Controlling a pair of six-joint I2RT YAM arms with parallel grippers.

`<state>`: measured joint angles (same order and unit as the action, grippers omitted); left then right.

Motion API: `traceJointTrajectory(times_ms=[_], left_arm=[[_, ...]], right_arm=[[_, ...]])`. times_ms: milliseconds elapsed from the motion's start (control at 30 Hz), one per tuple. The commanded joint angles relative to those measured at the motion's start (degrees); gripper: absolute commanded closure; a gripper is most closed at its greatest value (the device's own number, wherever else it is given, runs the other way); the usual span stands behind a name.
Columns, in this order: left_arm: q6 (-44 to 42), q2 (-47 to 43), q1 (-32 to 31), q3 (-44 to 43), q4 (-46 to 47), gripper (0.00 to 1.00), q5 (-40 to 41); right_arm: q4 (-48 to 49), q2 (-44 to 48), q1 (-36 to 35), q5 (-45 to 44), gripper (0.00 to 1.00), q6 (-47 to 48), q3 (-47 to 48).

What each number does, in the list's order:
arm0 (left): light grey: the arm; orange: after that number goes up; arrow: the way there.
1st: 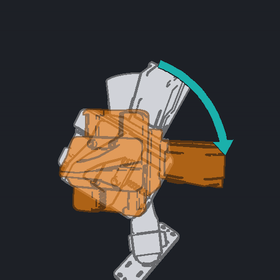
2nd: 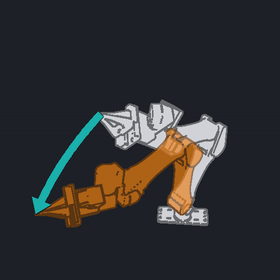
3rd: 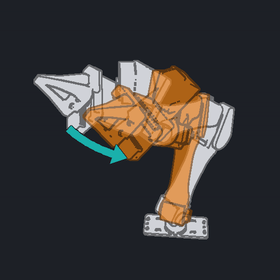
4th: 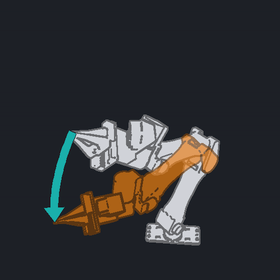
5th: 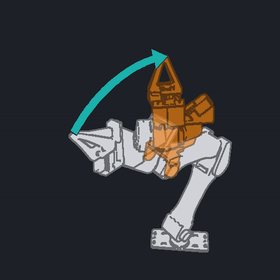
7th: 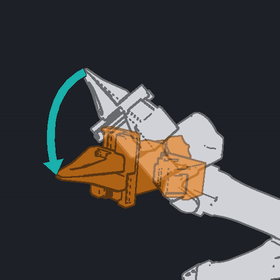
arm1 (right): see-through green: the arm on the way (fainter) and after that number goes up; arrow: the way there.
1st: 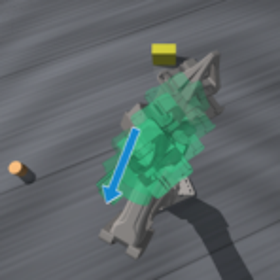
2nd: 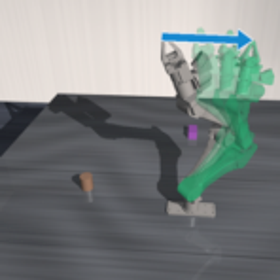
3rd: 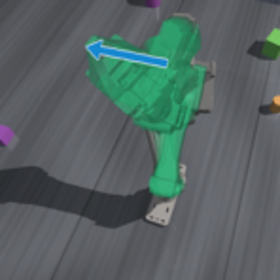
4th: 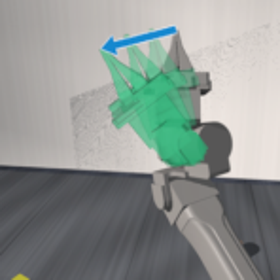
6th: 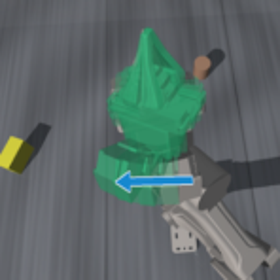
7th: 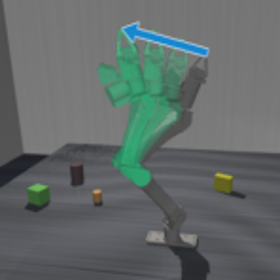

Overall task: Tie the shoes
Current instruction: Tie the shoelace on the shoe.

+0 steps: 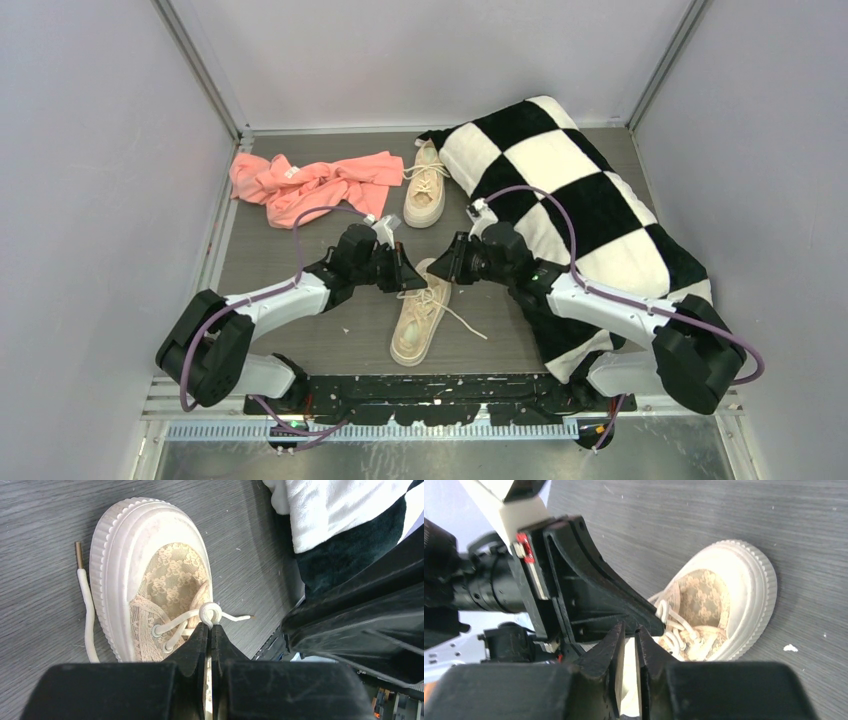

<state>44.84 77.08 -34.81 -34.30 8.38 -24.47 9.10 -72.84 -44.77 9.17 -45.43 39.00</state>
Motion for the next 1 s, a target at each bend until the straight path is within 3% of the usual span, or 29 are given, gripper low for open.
traceJointTrajectory(times_ms=[0,233,467,967], left_arm=[[0.23,-0.39,0.0,-0.3,3.16,0.99,1.13],[0.61,1.26,0.07,-0.83,2.91,0.99,1.39],[0.78,2.02,0.03,-1.41,2.94,1.0,0.89],[0.67,3.93,0.04,-2.42,3.1,1.0,-0.92]], right_arm=[[-2.12,-0.26,-2.0,2.07,0.83,3.41,0.77],[-2.02,-4.8,-2.99,4.8,0.86,5.66,2.97],[-1.93,-8.03,-2.95,1.81,0.88,7.81,3.03],[-4.27,-11.01,-2.96,3.03,0.87,12.38,4.17]])
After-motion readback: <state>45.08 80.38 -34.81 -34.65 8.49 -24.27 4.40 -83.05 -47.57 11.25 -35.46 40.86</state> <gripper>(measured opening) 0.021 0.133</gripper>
